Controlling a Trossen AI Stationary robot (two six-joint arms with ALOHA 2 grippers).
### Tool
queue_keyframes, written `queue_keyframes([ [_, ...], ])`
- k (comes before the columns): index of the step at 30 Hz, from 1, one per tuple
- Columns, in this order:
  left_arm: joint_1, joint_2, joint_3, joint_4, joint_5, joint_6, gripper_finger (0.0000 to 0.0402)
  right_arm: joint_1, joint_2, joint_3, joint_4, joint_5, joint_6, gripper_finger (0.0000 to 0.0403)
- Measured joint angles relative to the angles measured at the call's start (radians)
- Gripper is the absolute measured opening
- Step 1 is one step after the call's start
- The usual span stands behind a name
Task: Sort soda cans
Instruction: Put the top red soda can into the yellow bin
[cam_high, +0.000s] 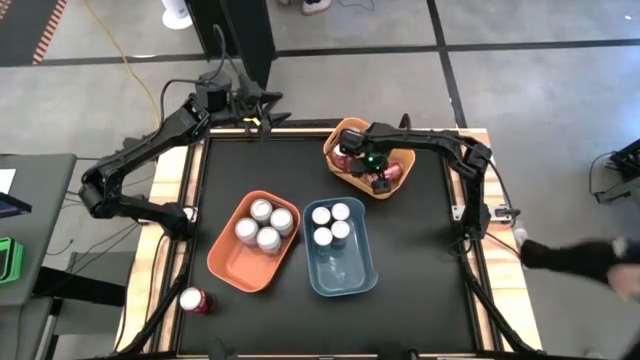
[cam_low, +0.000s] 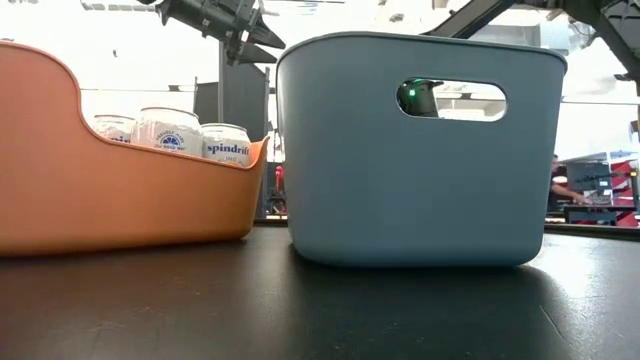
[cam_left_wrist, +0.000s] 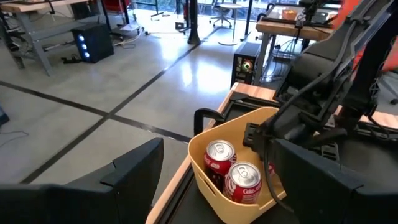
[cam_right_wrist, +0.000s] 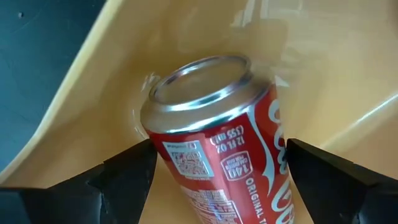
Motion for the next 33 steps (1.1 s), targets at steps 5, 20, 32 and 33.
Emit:
queue_keyframes([
  [5,0.0,0.0,0.0,-0.004,0.0,0.007,0.0297,-0.01,-0.008,0.007,0.022,0.008,0.004,0.0369],
  [20,-0.003,0.0,0.0,-0.007,0.0,0.005,0.0297,-0.036,-0.002,0.001,0.036,-0.017,-0.061,0.0304],
  [32,-0.004,0.0,0.0,-0.014,0.0,0.0,0.0297,-0.04,0.0,0.008,0.033,-0.02,-0.067,0.0282],
  [33,-0.004,0.0,0.0,-0.014,0.0,0.0,0.0297,-0.037,-0.002,0.009,0.031,-0.02,-0.067,0.028],
])
